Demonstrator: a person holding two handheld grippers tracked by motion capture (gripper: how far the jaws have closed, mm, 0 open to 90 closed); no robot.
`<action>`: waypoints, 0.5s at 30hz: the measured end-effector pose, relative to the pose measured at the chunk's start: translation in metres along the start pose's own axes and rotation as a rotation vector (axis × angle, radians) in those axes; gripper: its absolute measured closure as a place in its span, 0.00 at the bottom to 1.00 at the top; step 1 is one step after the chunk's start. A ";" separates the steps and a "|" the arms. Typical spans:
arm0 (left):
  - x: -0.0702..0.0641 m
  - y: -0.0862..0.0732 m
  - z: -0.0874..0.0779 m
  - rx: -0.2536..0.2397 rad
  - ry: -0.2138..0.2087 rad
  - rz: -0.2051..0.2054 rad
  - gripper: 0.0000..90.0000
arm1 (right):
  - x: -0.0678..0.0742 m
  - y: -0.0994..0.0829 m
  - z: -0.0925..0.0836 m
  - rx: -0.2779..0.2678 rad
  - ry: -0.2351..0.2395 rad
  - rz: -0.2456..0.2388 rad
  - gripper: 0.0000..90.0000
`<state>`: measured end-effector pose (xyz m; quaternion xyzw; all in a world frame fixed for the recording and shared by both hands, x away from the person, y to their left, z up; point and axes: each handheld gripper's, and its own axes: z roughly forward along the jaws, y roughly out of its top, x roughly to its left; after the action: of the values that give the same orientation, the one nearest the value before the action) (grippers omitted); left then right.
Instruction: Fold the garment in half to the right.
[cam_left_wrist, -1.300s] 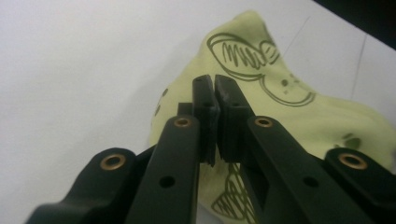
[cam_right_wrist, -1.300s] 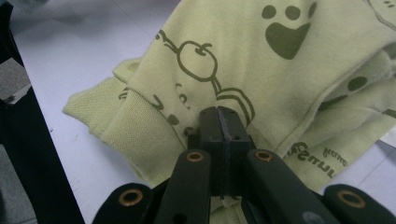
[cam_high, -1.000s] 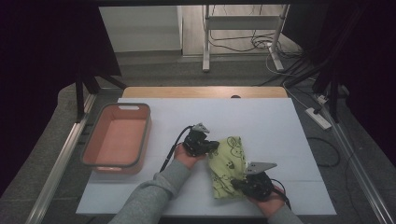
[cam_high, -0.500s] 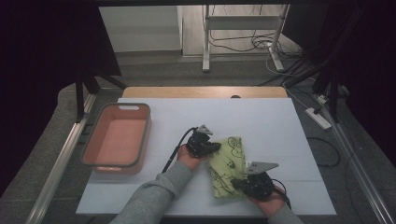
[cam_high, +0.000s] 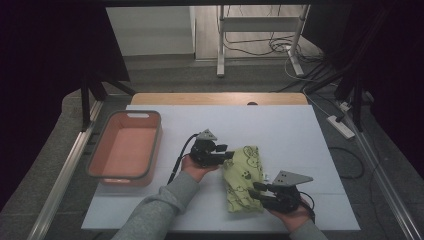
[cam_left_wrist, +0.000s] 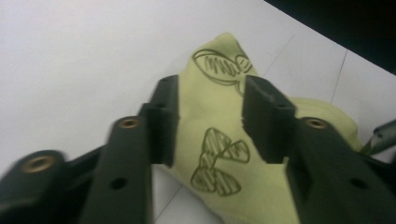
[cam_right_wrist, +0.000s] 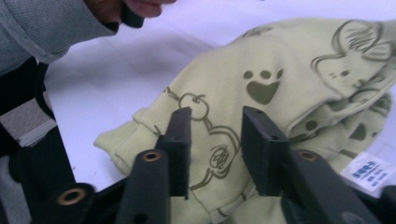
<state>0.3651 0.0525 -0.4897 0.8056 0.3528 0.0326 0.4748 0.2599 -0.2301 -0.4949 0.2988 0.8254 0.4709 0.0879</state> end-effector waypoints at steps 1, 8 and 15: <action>0.002 -0.001 -0.001 0.004 -0.001 -0.010 0.54 | 0.000 0.000 -0.001 -0.004 -0.005 0.002 0.65; 0.007 -0.004 -0.010 -0.008 -0.006 -0.043 0.45 | -0.001 0.000 -0.008 -0.042 -0.028 0.011 0.58; 0.008 -0.006 -0.015 -0.022 -0.035 -0.048 0.42 | -0.005 -0.001 -0.016 -0.068 -0.047 0.021 0.54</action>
<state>0.3624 0.0706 -0.4880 0.7922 0.3631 0.0110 0.4903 0.2566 -0.2448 -0.4881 0.3155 0.8034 0.4923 0.1123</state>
